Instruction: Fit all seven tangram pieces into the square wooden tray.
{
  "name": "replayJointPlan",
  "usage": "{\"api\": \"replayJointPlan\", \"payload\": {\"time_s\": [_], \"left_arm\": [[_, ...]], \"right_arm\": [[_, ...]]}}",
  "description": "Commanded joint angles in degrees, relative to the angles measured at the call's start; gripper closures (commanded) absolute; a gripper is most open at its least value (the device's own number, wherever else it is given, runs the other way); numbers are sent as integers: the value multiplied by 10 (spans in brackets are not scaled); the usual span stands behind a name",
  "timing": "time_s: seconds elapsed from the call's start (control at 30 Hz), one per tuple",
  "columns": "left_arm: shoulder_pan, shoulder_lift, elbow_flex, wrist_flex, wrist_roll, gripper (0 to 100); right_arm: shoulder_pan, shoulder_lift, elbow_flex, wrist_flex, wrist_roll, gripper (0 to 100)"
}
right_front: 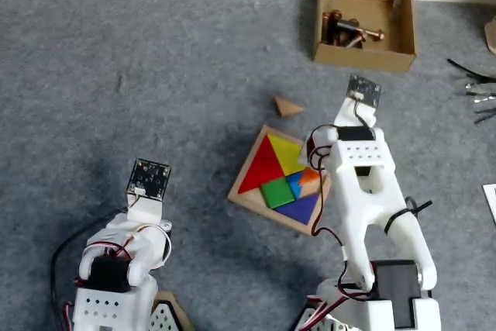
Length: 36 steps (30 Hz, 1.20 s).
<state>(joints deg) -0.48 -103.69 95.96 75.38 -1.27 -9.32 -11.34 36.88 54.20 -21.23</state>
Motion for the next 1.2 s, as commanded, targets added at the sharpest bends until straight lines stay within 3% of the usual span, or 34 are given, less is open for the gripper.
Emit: {"api": "replayJointPlan", "payload": {"time_s": [0.0, 0.8, 0.97, 1.17], "left_arm": [[-9, -8, 12, 3, 2, 989], [-9, -8, 12, 3, 2, 989], [-9, -8, 12, 3, 2, 989], [-9, -8, 12, 3, 2, 989]], "right_arm": [[-3, -2, 16, -36, -1, 990], [-2, -3, 51, -41, 22, 986], [-2, -3, 51, -41, 22, 909], [-4, -4, 51, -41, 23, 897]]}}
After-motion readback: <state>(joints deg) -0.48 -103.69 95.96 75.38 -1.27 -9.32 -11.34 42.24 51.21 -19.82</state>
